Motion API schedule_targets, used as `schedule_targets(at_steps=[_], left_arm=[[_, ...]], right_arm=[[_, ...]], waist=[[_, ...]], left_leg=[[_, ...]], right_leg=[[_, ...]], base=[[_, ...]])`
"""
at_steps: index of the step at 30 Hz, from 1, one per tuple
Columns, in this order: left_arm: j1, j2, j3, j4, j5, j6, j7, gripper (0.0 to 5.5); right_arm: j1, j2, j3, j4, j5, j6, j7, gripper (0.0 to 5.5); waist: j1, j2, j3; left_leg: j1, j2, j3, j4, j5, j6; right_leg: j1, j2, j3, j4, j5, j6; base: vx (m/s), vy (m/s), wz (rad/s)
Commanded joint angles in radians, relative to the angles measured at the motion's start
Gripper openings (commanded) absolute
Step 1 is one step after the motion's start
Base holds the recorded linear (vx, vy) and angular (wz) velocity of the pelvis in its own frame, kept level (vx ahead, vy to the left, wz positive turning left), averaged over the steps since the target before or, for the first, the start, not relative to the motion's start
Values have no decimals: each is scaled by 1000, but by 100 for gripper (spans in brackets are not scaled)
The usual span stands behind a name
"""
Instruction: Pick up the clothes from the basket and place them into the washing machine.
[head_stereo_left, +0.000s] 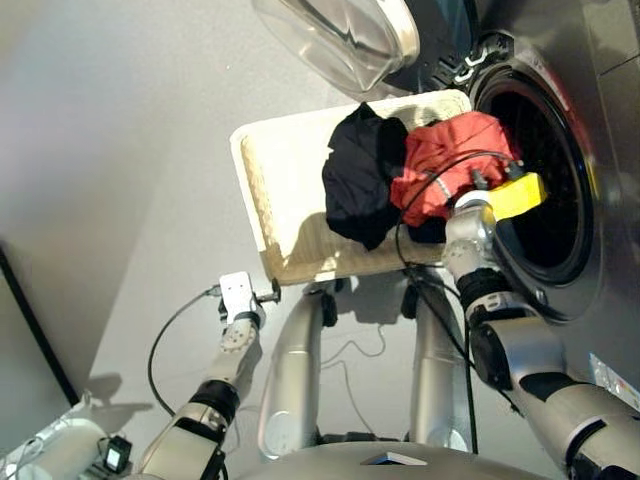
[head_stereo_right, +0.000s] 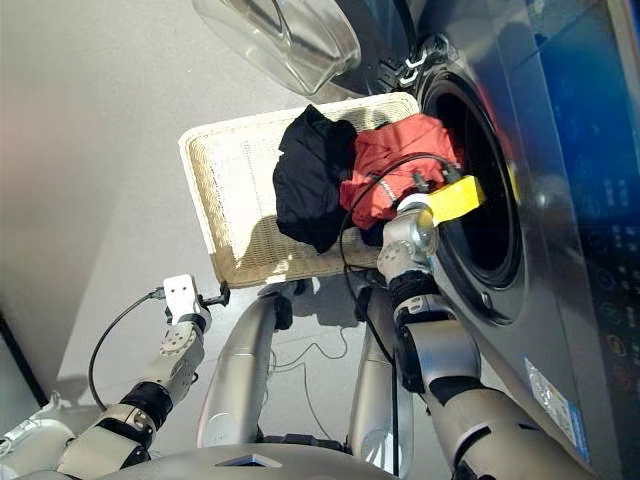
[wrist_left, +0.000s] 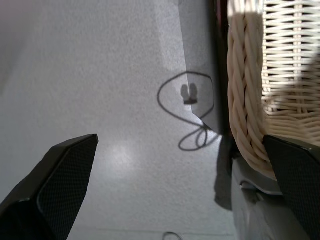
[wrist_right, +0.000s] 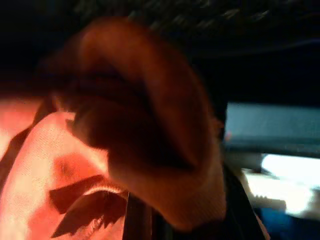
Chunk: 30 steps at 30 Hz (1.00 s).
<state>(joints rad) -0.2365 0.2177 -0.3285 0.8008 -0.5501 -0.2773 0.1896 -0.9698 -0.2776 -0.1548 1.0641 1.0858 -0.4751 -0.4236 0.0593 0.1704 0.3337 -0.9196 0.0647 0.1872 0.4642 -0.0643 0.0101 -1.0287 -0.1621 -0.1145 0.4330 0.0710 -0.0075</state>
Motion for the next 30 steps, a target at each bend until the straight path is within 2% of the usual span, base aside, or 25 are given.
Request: schedule_targets(at_steps=[1,3,4,5,8,11,16,18,19,20,21,23,24,25,30], left_arm=[[8,47,12,33,-4,-29,24,550],[11,47,17,30,-13,-32,26,550],[19,53,24,31,-16,-35,26,550],[14,47,23,32,-16,-35,26,550],[24,48,29,56,-16,-37,30,550],[39,42,45,71,-14,-36,36,550],[41,39,36,80,-15,-40,28,550],[36,38,36,82,-23,-43,24,550],[28,38,37,81,-34,-44,17,550],[29,38,38,82,-35,-45,16,550],[24,38,37,81,-44,-44,4,550],[26,42,39,83,-50,-41,-13,550],[27,43,40,83,-51,-41,-14,550],[28,46,43,88,-54,-37,-30,550],[20,44,58,117,-73,-33,-54,550]], right_arm=[[-100,-132,-14,21,44,-80,-42,0],[-152,-223,-1,14,0,-80,-88,0],[-195,-309,26,24,-55,-70,-121,0],[-207,-317,32,31,-58,-67,-126,0],[-287,-429,77,49,-95,-61,-161,0],[-323,-517,88,-10,-106,-104,-181,0],[-338,-543,141,15,-98,-86,-128,0],[-322,-515,157,32,-80,-64,-84,0],[-303,-485,187,48,-78,-26,-25,0],[-303,-486,188,53,-70,-25,-15,194],[-274,-452,227,61,-67,22,51,550],[-258,-430,268,85,-92,64,103,550],[-258,-430,269,87,-90,65,106,550],[-237,-409,326,89,-141,102,151,550],[-207,-350,383,70,-190,131,201,550]], waist=[[19,44,-54],[23,50,-53],[28,50,-57],[32,52,-59],[31,47,-64],[25,36,-68],[30,27,-79],[25,22,-80],[26,17,-82],[24,18,-84],[22,11,-85],[19,6,-88],[17,7,-89],[18,-3,-92],[19,-22,-100]], left_leg=[[-44,32,-38,19,-53,-5],[-69,34,-27,31,-61,0],[-84,38,-21,40,-65,2],[-91,39,-17,43,-67,2],[-111,46,-5,53,-79,6],[-131,53,4,81,-100,13],[-146,60,-1,97,-113,17],[-144,61,-3,98,-115,15],[-143,61,-6,94,-113,12],[-143,60,-7,92,-112,11],[-145,61,-11,91,-108,7],[-143,59,-17,78,-99,0],[-142,58,-19,76,-98,0],[-141,58,-24,64,-88,-4],[-129,53,-40,14,-58,-16]], right_leg=[[-25,-8,72,99,-141,68],[-67,1,96,114,-140,70],[-93,2,108,120,-141,72],[-102,3,112,124,-141,73],[-141,17,134,139,-141,75],[-174,35,145,162,-147,76],[-184,39,144,169,-150,77],[-177,40,138,165,-151,74],[-171,40,129,160,-150,71],[-170,39,128,159,-149,71],[-162,37,118,154,-148,68],[-150,35,104,143,-143,66],[-147,35,102,141,-142,65],[-141,33,91,132,-136,64],[-104,26,62,82,-115,66]], base=[[0,0,0],[0,0,0],[20,-6,-268],[24,2,-355],[22,5,-176],[32,-18,-130],[28,-38,-121],[14,-27,-16],[0,0,0],[21,-75,-16],[8,-76,-10],[7,-43,8],[0,0,0],[0,0,0],[2,-11,15]])
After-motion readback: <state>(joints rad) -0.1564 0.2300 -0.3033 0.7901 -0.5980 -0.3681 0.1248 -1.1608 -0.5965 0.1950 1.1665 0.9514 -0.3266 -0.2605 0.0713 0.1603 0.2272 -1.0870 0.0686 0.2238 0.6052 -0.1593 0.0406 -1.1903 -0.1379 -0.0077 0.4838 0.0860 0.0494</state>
